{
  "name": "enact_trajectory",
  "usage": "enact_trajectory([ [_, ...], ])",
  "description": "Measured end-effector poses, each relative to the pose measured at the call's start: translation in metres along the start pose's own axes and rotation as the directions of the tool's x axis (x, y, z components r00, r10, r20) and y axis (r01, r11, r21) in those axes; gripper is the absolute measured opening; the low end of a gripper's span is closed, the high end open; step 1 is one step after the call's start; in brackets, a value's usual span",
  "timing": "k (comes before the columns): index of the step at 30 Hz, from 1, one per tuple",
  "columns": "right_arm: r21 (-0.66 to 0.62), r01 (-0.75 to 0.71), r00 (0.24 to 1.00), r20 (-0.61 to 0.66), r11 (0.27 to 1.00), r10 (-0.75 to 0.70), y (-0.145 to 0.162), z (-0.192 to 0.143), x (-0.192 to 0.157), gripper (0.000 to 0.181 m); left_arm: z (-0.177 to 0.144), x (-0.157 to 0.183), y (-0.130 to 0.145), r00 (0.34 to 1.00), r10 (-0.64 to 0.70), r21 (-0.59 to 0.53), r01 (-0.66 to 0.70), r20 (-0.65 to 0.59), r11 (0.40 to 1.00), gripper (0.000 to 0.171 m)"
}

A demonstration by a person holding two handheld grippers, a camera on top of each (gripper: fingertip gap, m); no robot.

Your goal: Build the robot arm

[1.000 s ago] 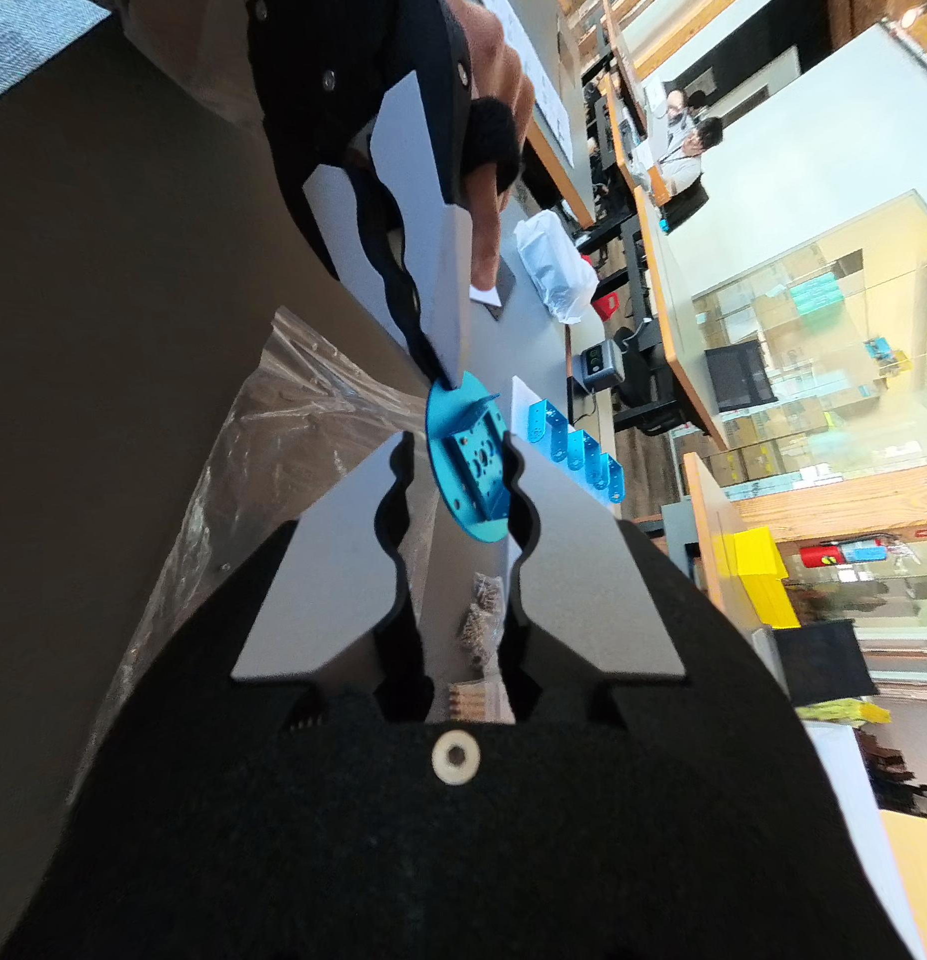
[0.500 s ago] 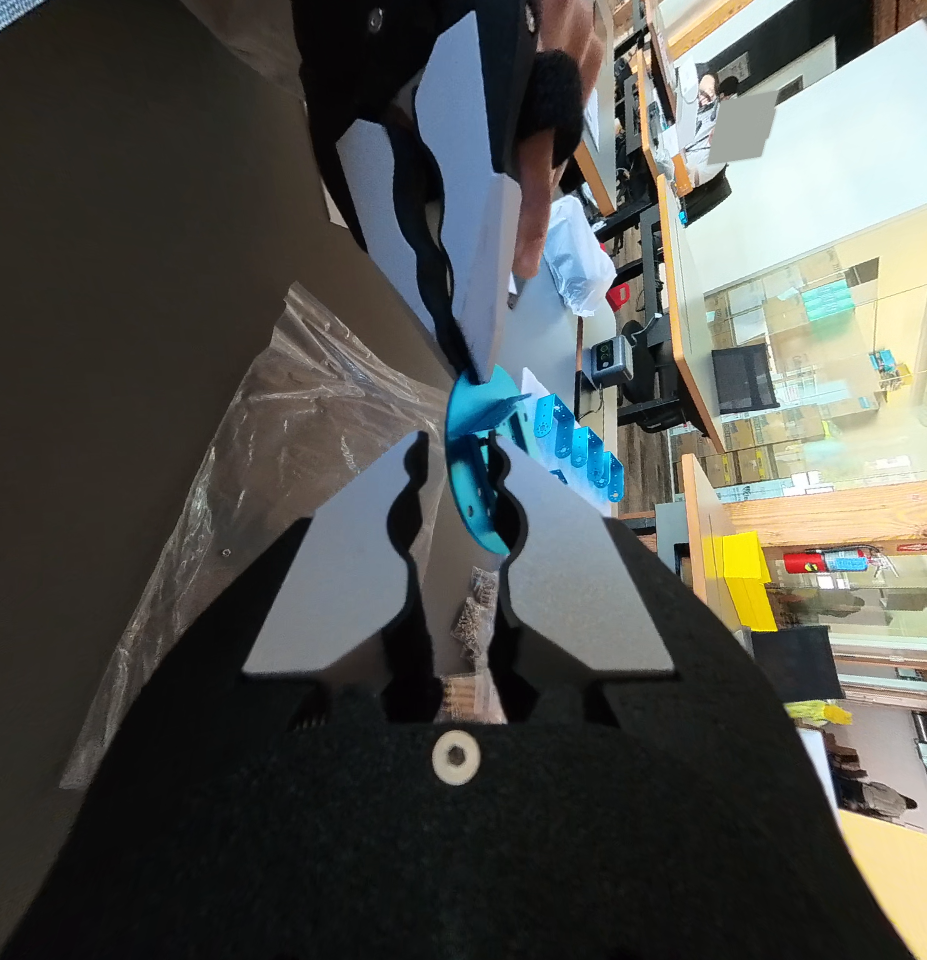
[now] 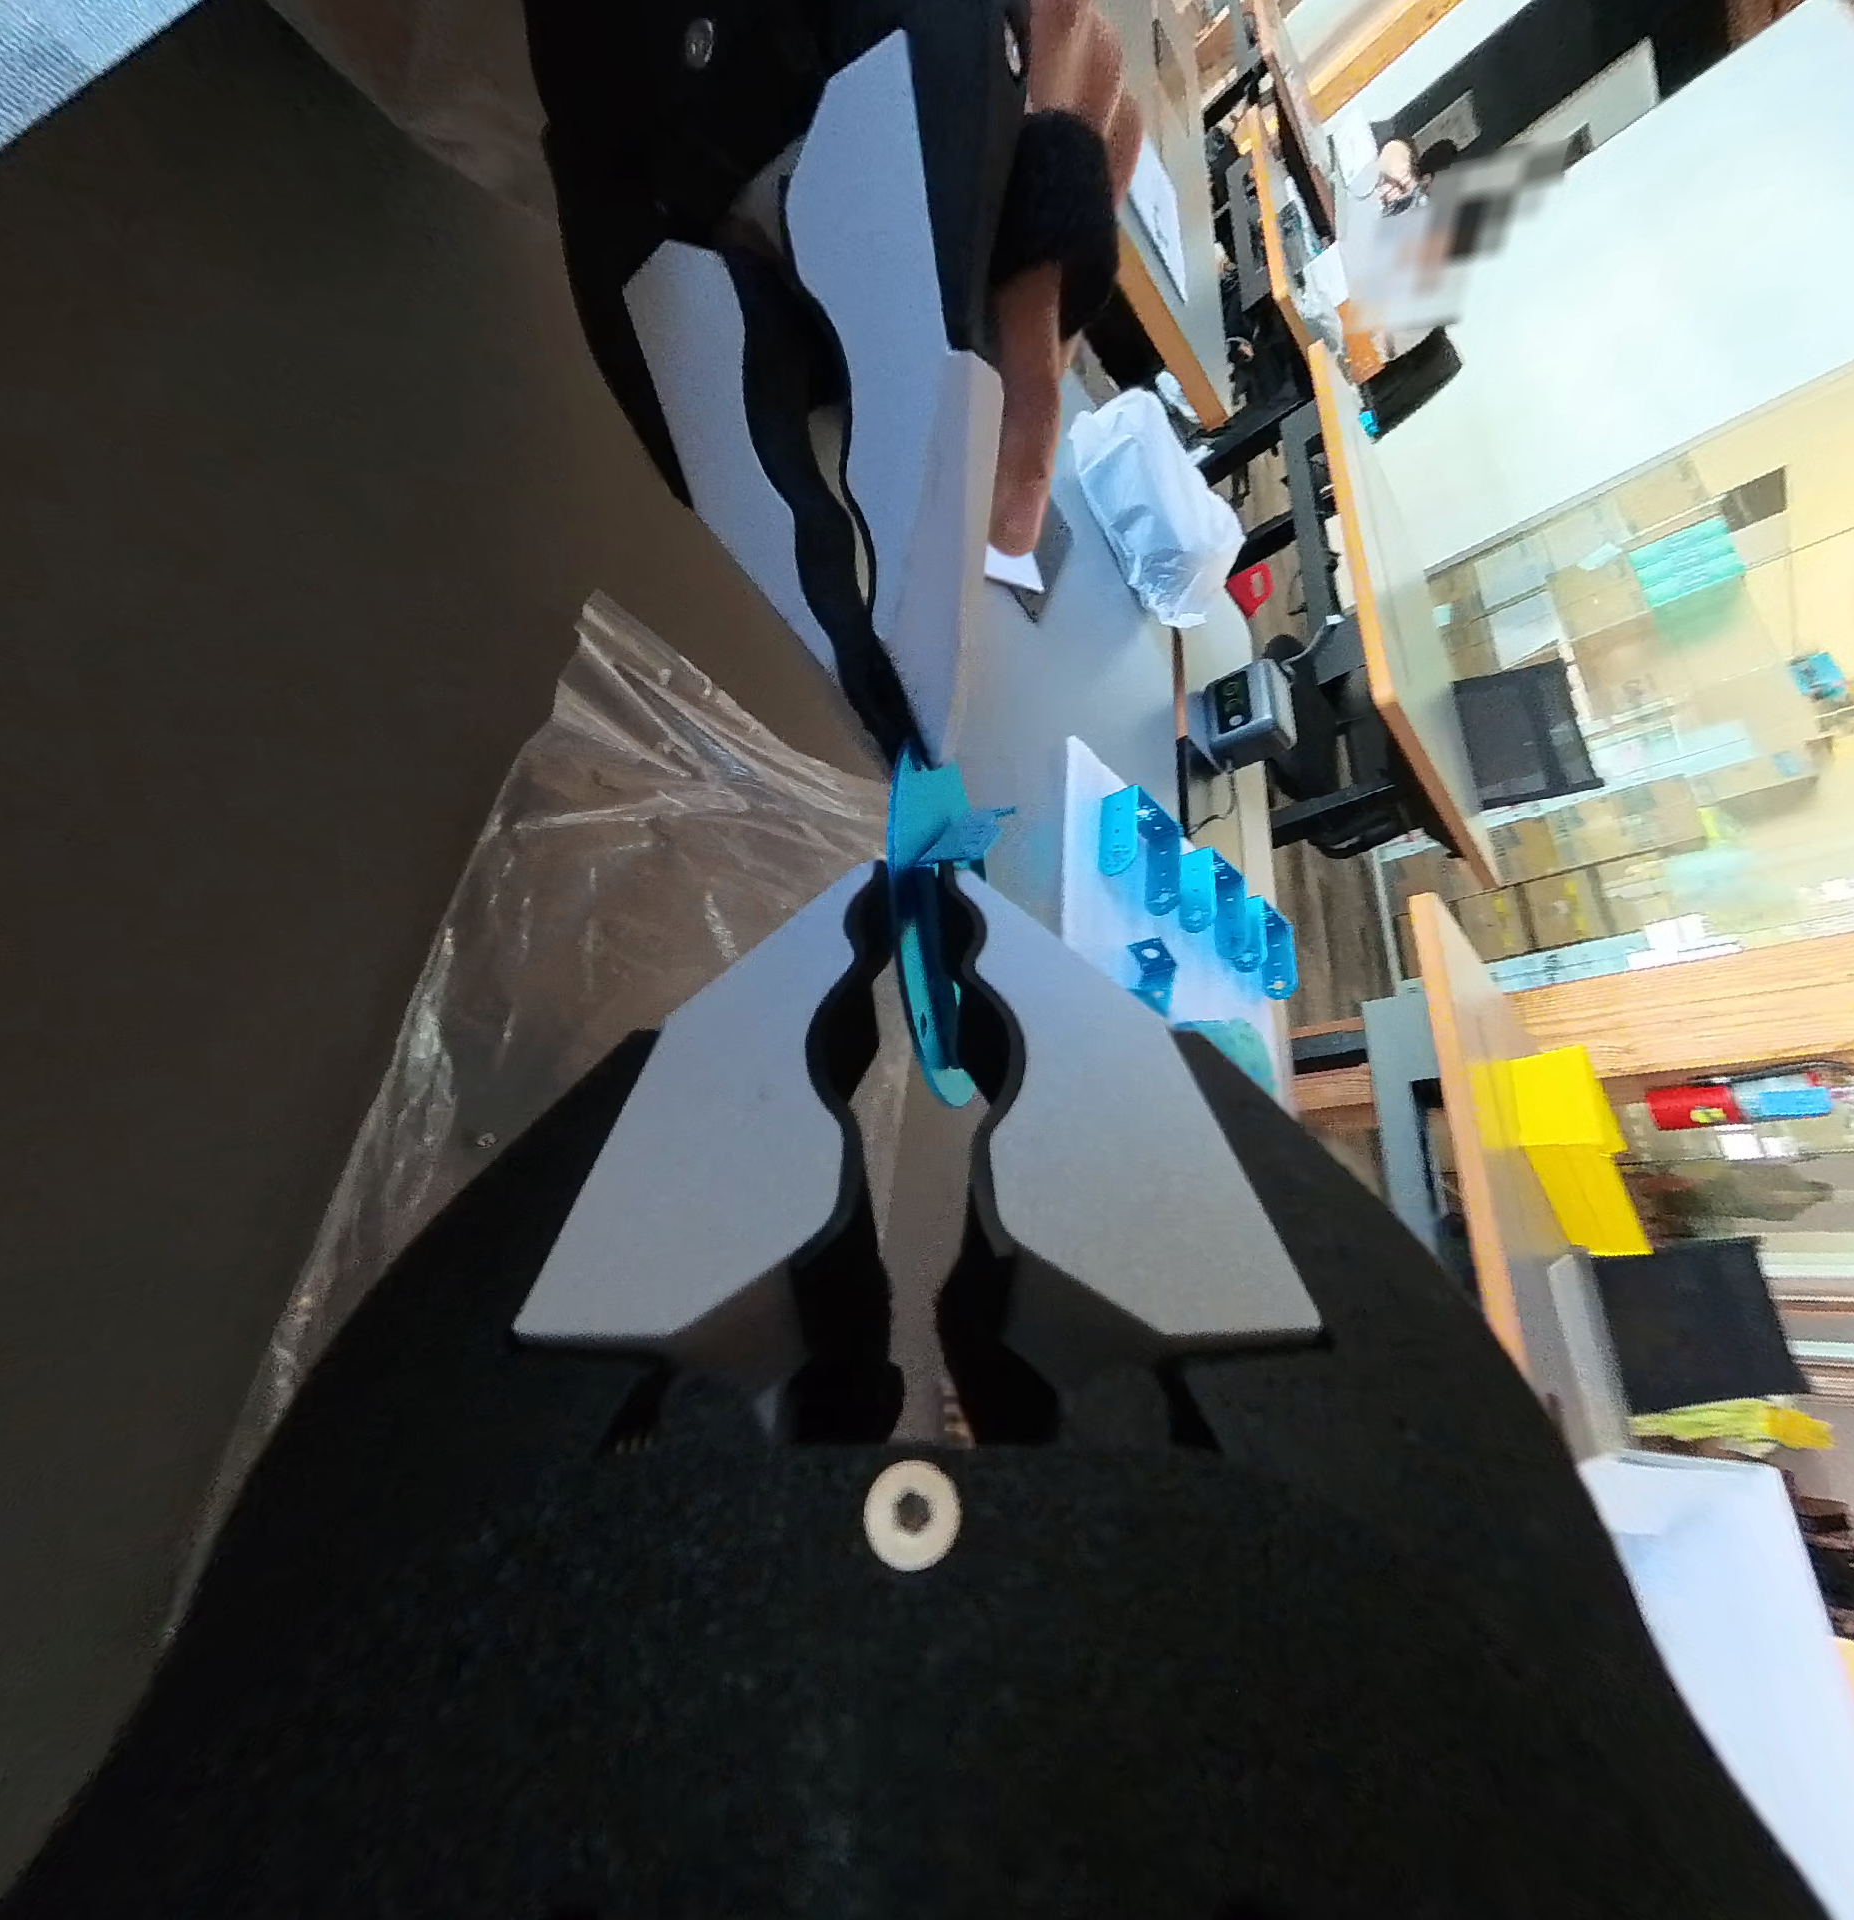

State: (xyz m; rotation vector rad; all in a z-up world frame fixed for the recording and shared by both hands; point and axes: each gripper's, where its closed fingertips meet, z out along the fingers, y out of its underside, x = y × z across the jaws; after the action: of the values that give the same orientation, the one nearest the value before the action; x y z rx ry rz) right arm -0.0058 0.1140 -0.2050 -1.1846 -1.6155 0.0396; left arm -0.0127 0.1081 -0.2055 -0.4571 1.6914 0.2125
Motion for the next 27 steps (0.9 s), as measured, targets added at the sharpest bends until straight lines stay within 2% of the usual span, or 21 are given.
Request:
enact_trajectory([
  [5, 0.008, -0.062, 0.997, 0.055, 0.998, 0.062, 0.01, 0.009, -0.016, 0.006, 0.001, 0.019, 0.001, 0.998, -0.033, 0.005, 0.033, -0.058, 0.999, 0.0],
  [9, 0.041, -0.181, 0.969, 0.175, 0.983, 0.172, 0.014, 0.013, -0.028, 0.008, 0.001, 0.03, 0.0, 0.992, -0.099, 0.021, 0.101, -0.08, 0.995, 0.0],
  [12, 0.053, -0.198, 0.959, 0.218, 0.979, 0.182, 0.013, 0.013, -0.027, 0.009, 0.002, 0.031, 0.001, 0.992, -0.112, 0.02, 0.114, -0.066, 0.993, 0.0],
  [16, 0.048, -0.106, 0.979, 0.179, 0.993, 0.096, 0.008, 0.011, -0.019, 0.011, 0.001, 0.023, 0.004, 0.997, -0.077, 0.011, 0.077, -0.02, 0.997, 0.0],
  [20, 0.074, -0.064, 0.992, 0.118, 0.995, 0.055, -0.008, 0.0, -0.005, 0.023, -0.003, 0.014, 0.006, 0.999, -0.032, 0.01, 0.032, 0.015, 0.999, 0.0],
  [24, 0.057, -0.082, 0.993, 0.086, 0.995, 0.077, -0.011, -0.016, 0.005, 0.027, -0.008, 0.006, 0.005, 0.998, -0.021, 0.024, 0.02, 0.056, 1.0, 0.0],
  [27, 0.059, -0.199, 0.979, 0.067, 0.978, 0.195, -0.007, -0.027, 0.014, 0.027, -0.012, -0.003, 0.004, 0.994, 0.009, 0.019, -0.011, 0.108, 1.0, 0.0],
])
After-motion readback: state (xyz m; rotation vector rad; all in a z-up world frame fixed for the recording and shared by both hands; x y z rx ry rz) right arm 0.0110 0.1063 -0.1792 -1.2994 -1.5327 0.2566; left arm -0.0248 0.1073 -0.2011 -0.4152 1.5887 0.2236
